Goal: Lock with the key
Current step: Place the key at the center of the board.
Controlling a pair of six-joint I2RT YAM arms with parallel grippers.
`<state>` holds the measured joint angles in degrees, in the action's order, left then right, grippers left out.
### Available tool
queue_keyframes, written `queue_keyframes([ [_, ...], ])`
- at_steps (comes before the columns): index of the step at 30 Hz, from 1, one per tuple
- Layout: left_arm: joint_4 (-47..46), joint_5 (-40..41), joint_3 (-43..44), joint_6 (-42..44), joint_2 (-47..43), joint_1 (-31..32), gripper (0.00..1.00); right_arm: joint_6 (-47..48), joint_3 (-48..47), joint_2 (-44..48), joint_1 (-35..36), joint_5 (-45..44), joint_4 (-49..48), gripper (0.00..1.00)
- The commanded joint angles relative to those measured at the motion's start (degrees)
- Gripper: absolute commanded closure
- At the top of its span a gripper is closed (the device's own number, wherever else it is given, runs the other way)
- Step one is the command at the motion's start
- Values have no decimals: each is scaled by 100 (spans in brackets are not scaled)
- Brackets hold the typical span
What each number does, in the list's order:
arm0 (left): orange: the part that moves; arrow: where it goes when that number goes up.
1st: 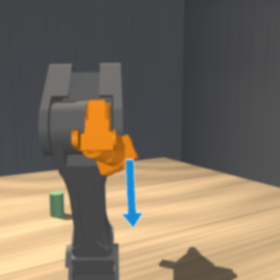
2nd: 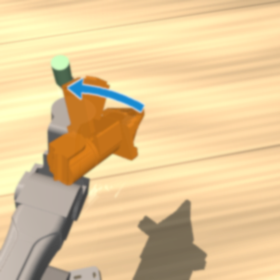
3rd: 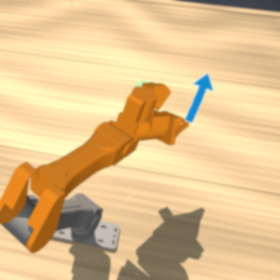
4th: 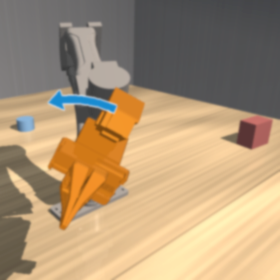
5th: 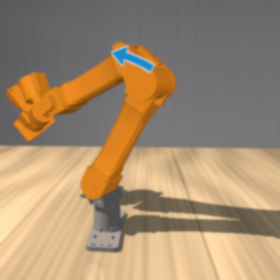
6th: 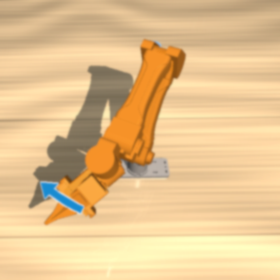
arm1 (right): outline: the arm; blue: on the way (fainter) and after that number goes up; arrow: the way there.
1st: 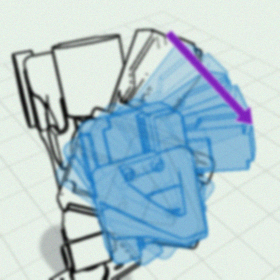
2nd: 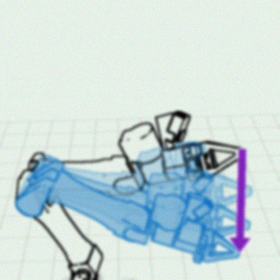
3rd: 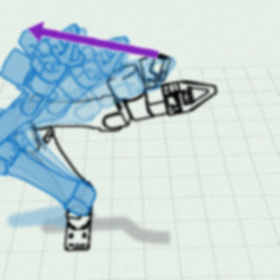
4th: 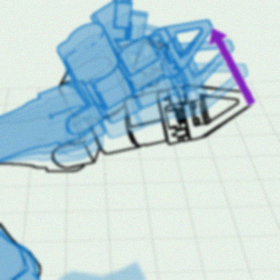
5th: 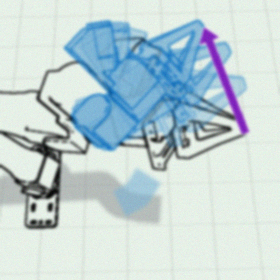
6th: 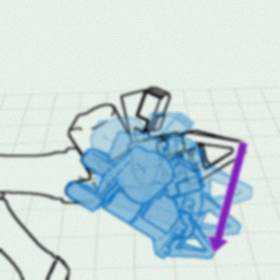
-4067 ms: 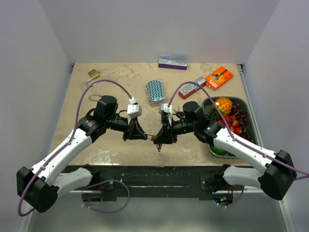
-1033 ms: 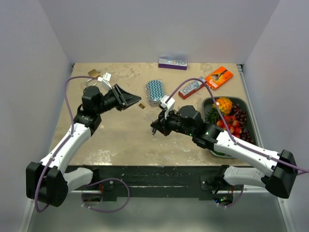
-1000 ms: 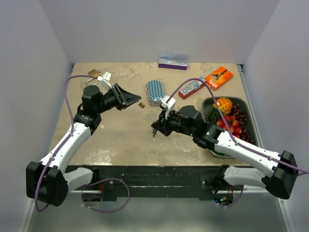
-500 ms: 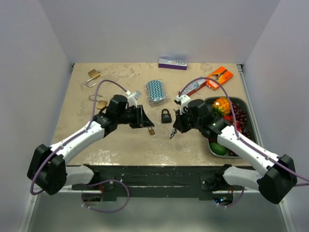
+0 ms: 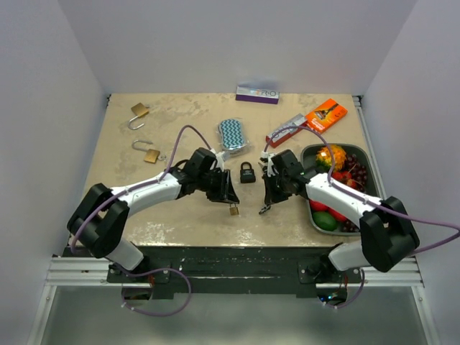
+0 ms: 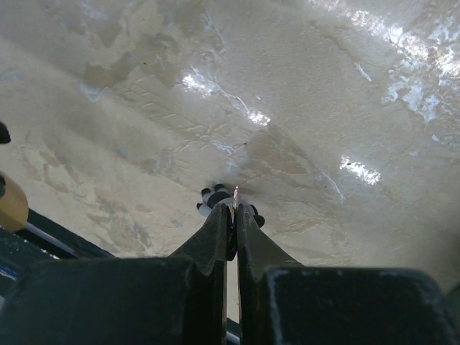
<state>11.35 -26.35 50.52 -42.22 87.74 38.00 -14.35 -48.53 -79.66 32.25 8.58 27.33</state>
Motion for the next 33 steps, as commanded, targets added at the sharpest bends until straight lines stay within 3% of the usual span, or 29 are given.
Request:
queue_keyframes([
  [1,-371,24,300,-15,216,356,100,-208,10,-76,-70,-13,9,100],
  [13,-503,499,1091,-208,1394,849,100,-112,-340,-603,-245,-831,176,100],
  [19,-327,894,1407,-182,1746,1016,100,-94,-490,-841,-272,-981,194,90],
  [21,-240,956,1460,-173,1860,1008,100,-86,-499,-876,-281,-981,176,79],
  [23,-186,1096,1548,-164,1948,1008,100,-68,-499,-859,-281,-937,158,75],
  [28,6,1421,1653,-129,2124,1043,98,-68,-464,-771,-281,-919,158,41],
  [33,262,1633,1785,-67,2300,1043,84,-50,-455,-630,-281,-911,150,27],
])
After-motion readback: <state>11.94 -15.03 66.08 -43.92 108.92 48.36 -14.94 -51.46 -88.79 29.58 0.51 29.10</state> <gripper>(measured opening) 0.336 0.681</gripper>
